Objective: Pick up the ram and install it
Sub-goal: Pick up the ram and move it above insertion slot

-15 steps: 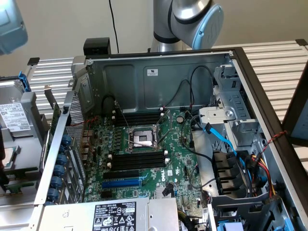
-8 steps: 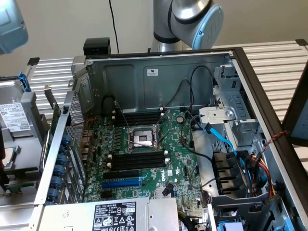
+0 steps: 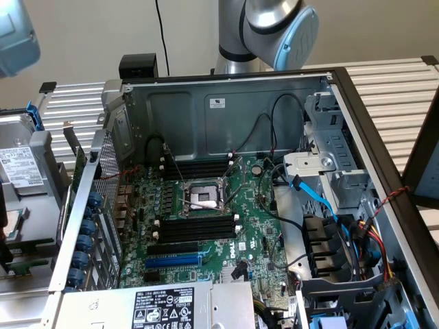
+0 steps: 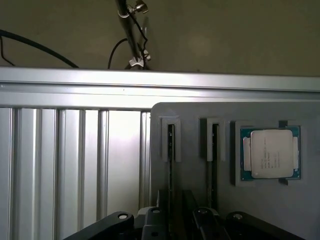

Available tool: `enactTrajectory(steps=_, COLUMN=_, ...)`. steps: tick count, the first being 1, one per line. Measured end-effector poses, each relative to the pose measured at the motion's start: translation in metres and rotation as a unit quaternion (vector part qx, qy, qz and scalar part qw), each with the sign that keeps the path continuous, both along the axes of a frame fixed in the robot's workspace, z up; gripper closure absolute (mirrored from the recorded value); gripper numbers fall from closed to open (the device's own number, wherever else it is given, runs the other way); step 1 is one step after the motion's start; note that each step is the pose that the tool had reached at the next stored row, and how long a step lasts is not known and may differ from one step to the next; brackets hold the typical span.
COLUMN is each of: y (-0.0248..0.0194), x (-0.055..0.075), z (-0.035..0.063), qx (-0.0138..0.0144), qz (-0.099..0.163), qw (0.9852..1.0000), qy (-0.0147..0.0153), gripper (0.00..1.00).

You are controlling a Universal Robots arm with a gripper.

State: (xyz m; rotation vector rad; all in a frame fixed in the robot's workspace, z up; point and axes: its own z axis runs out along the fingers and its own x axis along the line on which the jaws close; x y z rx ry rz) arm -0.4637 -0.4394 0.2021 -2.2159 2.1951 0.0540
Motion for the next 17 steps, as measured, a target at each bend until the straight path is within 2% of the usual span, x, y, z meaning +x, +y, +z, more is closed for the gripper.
enactTrajectory(steps=17, y=-0.0009, x=0.0001, z=-0.0001, qx=0.0000, qz=0.000, qw=1.0000, qy=0.0000, gripper=0.74)
